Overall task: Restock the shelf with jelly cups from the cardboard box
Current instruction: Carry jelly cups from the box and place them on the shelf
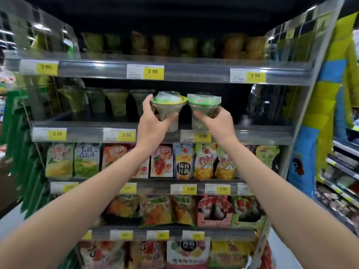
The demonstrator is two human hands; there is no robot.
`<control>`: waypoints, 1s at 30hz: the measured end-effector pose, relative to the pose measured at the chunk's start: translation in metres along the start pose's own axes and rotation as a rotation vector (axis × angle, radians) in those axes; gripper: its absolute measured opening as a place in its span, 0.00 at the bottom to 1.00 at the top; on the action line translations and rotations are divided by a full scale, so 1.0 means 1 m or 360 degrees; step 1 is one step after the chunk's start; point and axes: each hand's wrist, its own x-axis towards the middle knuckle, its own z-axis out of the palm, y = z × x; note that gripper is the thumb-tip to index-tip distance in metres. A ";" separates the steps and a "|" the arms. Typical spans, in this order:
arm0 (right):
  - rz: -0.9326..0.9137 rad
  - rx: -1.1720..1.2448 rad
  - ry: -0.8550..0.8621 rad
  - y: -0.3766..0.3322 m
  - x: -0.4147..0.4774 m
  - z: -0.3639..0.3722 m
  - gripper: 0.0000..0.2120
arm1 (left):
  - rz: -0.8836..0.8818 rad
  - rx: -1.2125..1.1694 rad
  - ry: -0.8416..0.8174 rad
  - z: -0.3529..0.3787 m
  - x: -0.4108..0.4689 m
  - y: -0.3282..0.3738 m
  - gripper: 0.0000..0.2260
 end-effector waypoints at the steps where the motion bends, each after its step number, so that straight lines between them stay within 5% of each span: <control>1: 0.0009 0.0012 0.0006 -0.002 0.008 0.003 0.19 | -0.0006 -0.0002 0.0007 0.001 0.007 -0.001 0.38; 8: 0.0114 -0.0073 -0.0070 0.002 0.050 0.018 0.25 | -0.0118 0.0129 -0.0047 0.008 0.050 -0.015 0.38; 14: 0.0064 -0.0180 -0.0212 0.007 0.057 0.015 0.18 | -0.0132 0.0273 -0.0144 0.015 0.062 -0.028 0.35; 20: 0.0080 -0.0289 -0.0383 0.014 0.070 0.011 0.21 | -0.0147 0.0660 -0.0202 0.014 0.065 -0.036 0.34; 30: -0.0073 -0.0561 -0.0165 0.039 0.070 0.015 0.22 | -0.0312 0.0851 -0.0509 0.017 0.085 -0.047 0.27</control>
